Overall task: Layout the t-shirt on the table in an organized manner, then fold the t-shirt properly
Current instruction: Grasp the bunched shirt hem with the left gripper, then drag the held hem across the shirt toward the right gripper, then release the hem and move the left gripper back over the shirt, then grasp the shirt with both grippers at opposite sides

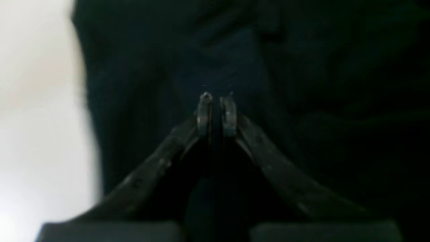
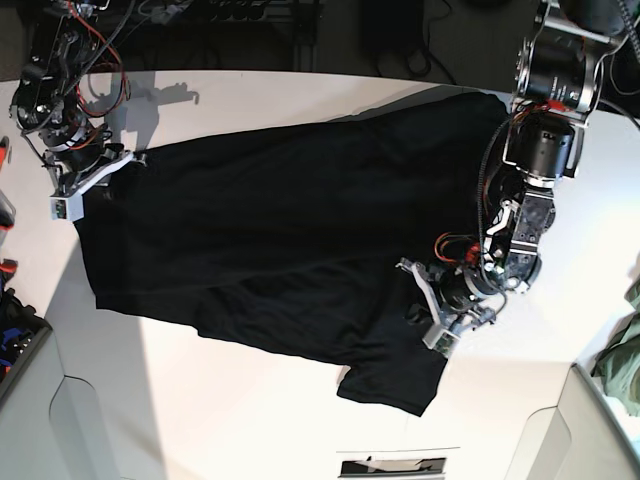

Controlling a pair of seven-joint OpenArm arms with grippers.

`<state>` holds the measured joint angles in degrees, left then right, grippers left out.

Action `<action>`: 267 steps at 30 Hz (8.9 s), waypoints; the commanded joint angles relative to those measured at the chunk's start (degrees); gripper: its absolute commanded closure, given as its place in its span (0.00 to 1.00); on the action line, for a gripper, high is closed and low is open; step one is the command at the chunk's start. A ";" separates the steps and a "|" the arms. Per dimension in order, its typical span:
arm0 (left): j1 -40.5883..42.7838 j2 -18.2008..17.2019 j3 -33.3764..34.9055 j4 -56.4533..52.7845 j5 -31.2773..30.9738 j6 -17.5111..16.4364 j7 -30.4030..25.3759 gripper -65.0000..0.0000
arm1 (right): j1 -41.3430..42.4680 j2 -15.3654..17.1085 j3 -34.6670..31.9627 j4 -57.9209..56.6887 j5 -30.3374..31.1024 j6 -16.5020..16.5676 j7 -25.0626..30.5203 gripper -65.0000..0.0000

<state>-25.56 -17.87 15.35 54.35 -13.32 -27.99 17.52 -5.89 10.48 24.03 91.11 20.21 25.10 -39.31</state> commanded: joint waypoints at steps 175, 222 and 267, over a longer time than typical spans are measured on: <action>25.77 10.21 25.55 23.39 0.26 -1.84 18.93 1.00 | 32.63 13.16 -16.39 -37.62 7.10 3.56 -4.50 1.00; 29.07 -25.88 16.76 60.35 -15.08 -8.26 22.99 1.00 | 29.94 20.68 -15.41 -18.88 12.00 1.70 -3.06 1.00; 16.39 -19.61 -2.21 24.59 -6.82 3.76 15.54 1.00 | 41.57 -19.04 -59.87 -37.35 -21.51 -13.99 7.85 1.00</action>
<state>-8.10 -36.51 13.76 78.19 -19.99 -24.64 33.85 33.85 -7.79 -36.03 52.90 -1.28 11.22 -32.42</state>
